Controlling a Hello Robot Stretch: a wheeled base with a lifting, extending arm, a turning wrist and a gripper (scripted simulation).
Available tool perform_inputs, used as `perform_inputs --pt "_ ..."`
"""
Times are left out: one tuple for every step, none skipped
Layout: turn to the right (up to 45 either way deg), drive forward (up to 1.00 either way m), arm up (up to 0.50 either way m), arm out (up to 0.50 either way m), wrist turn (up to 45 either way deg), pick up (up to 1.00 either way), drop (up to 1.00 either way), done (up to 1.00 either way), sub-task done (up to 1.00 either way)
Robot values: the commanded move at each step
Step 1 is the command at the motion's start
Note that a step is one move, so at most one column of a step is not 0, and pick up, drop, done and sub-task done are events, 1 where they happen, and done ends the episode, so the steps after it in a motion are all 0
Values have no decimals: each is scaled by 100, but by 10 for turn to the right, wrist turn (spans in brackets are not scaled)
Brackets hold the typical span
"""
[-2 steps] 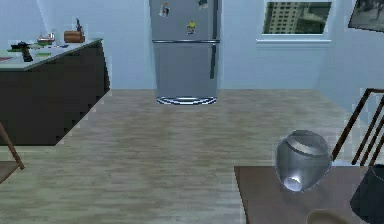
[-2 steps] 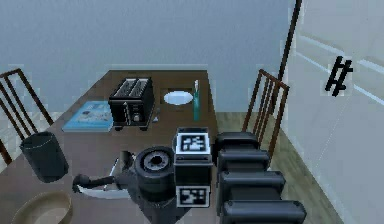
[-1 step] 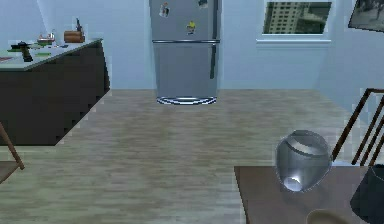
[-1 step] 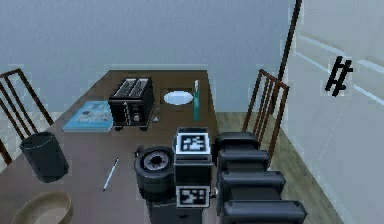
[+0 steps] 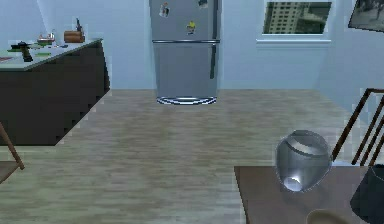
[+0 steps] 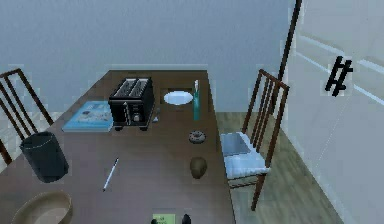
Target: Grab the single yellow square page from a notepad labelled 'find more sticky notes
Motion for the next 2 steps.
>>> perform_inputs --pt "0 0 0 0 0 100 0 0 0" --pt "0 0 10 0 0 0 0 0 0"
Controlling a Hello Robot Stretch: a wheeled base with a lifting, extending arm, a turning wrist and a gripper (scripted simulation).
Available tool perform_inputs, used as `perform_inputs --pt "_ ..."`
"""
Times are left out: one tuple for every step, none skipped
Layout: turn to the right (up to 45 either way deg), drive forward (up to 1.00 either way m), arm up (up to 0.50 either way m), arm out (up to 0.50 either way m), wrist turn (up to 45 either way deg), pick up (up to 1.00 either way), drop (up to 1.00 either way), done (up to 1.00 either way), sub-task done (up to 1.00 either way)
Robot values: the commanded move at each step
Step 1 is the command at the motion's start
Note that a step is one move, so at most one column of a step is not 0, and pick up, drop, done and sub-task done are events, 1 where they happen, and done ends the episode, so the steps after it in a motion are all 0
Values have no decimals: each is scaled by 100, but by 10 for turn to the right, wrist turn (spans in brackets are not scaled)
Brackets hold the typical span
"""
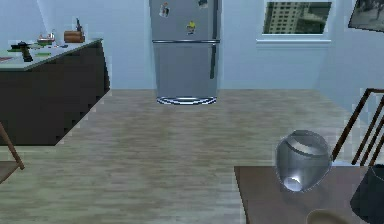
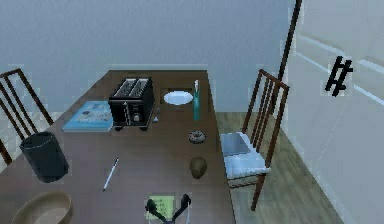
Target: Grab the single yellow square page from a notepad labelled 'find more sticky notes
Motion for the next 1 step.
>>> perform_inputs --pt "0 0 0 0 0 0 0 100 0"
